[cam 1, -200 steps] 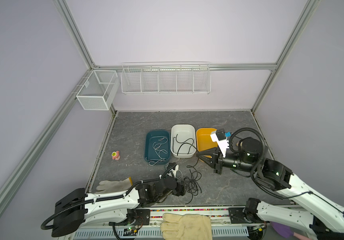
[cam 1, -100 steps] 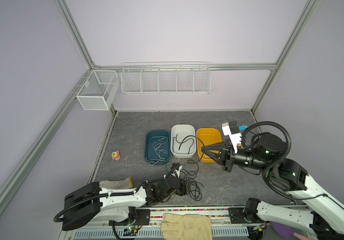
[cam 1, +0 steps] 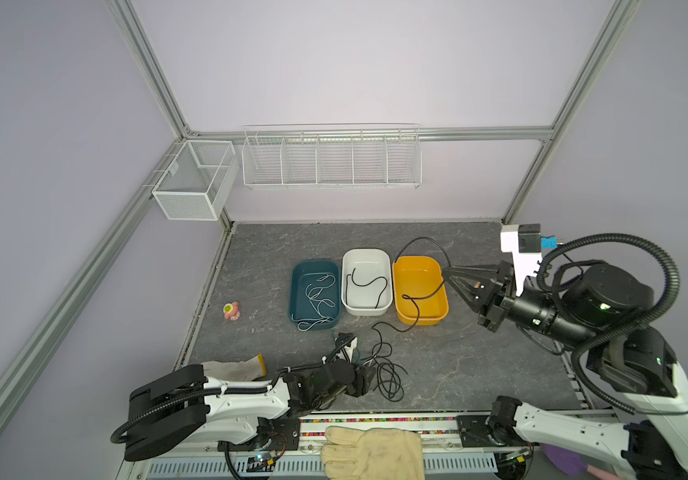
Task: Untangle the cables
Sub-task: 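Lift the black cable high with the right gripper toward the white tub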
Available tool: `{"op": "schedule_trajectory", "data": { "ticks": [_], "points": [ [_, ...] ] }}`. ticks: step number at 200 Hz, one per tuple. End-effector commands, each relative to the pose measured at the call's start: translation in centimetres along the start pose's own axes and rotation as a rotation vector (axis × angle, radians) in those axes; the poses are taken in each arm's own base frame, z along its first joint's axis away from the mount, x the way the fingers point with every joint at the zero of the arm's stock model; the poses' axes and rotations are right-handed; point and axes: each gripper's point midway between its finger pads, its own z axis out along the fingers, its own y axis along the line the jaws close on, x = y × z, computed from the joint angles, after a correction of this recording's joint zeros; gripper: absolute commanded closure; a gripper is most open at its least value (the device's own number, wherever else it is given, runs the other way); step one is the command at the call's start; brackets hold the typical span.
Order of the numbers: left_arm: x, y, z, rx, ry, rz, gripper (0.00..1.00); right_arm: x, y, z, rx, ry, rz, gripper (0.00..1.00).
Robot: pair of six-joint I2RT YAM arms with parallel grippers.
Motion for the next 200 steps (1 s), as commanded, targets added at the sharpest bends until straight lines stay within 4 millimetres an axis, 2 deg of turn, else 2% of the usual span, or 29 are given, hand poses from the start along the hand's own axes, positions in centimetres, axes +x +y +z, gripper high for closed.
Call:
{"op": "schedule_trajectory", "data": {
  "ticks": [1, 53, 92, 95, 108, 156, 189, 193, 200],
  "points": [
    [0.5, 0.8, 0.1, -0.012, -0.005, -0.025, 0.35, -2.1, -0.8, -1.4, 0.078, -0.055, -0.05, 0.93],
    [1.1, 1.4, 0.5, -0.024, 0.004, -0.025, 0.35, -5.0, 0.3, -2.1, 0.067, -0.064, -0.078, 0.93],
    [1.4, 1.4, 0.9, -0.02, 0.009, -0.03, 0.47, -7.2, 0.7, -2.5, 0.09, -0.061, -0.103, 0.93],
    [2.4, 2.6, 0.8, -0.042, 0.027, -0.023, 0.48, -7.3, 0.7, -2.4, 0.089, -0.06, -0.104, 0.93],
    [2.5, 2.9, 0.9, -0.048, 0.029, -0.021, 0.5, -7.6, 0.9, -2.3, 0.087, -0.054, -0.107, 0.93],
    [2.4, 2.7, 0.9, -0.045, 0.029, -0.021, 0.47, -7.4, 0.6, -1.5, 0.108, -0.03, -0.137, 0.93],
    [1.7, 2.7, -0.1, -0.061, 0.017, 0.0, 0.39, -6.1, -0.2, 0.6, 0.126, 0.008, -0.163, 0.93],
    [0.5, 1.4, -0.3, -0.036, -0.008, -0.005, 0.38, -6.0, -0.2, 0.8, 0.121, 0.012, -0.163, 0.93],
    [0.0, 1.2, -0.6, -0.037, -0.019, -0.003, 0.36, -5.7, -0.2, 1.3, 0.116, 0.02, -0.163, 0.93]
  ]
}}
